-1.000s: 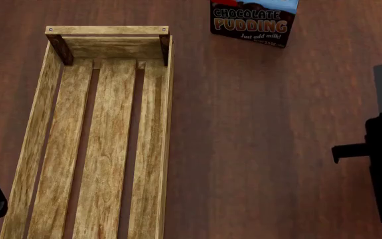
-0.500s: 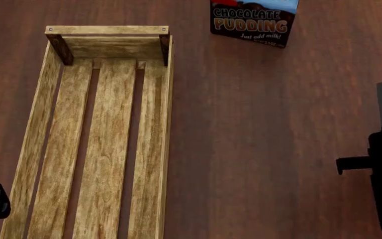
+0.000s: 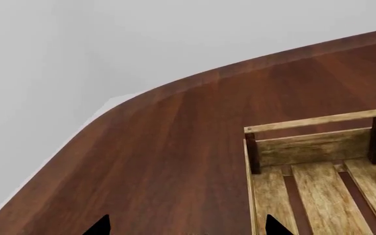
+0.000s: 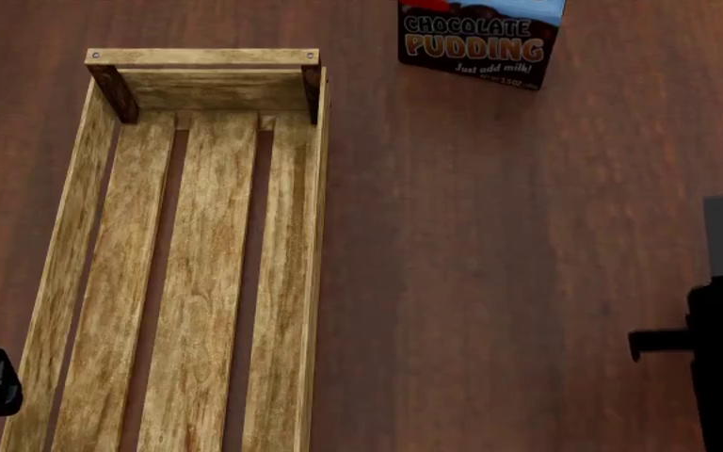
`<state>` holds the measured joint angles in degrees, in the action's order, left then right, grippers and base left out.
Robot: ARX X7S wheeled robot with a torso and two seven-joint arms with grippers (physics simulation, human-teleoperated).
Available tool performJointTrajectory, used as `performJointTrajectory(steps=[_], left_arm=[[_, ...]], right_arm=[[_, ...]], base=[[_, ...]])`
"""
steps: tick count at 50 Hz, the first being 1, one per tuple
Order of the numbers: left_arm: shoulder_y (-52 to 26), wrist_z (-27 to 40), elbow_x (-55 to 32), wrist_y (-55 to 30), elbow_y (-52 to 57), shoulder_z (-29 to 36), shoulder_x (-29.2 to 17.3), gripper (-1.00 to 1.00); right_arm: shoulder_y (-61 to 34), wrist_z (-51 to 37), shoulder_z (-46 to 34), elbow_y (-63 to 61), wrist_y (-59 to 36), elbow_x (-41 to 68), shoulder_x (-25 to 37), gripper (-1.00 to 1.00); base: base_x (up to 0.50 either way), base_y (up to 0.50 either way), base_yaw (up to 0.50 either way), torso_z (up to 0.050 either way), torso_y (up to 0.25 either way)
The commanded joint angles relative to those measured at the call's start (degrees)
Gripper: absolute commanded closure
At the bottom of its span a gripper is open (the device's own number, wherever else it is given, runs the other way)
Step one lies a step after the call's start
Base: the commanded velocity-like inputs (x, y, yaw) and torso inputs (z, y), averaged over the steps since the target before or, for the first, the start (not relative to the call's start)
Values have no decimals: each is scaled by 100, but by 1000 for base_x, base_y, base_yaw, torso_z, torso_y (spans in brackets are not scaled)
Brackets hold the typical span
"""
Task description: Stack the left bowl on the right bowl and place them in the tray.
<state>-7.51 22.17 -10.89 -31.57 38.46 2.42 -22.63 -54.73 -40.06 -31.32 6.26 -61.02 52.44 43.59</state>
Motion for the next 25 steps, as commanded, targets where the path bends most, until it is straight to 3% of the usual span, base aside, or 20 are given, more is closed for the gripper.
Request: performJointTrajectory(steps=[1, 7, 8, 25], left_arm=[[2, 7, 4, 38, -39, 28, -10, -100], [-9, 14, 7, 36, -56, 49, -15, -100], [-9, 15, 6, 34, -54, 52, -15, -100], [2, 32, -34, 38, -20, 39, -34, -100]], right_arm=[[181, -6, 71, 50, 120, -129, 42, 100], [185, -34, 61, 21, 102, -133, 45, 100], [172, -55, 73, 19, 88, -129, 47, -100], [78, -285, 255, -316, -65, 30, 141, -100]], base=[[0, 0, 0, 0, 0], [0, 0, 0, 0, 2], [0, 0, 0, 0, 0], [0, 0, 0, 0, 0]])
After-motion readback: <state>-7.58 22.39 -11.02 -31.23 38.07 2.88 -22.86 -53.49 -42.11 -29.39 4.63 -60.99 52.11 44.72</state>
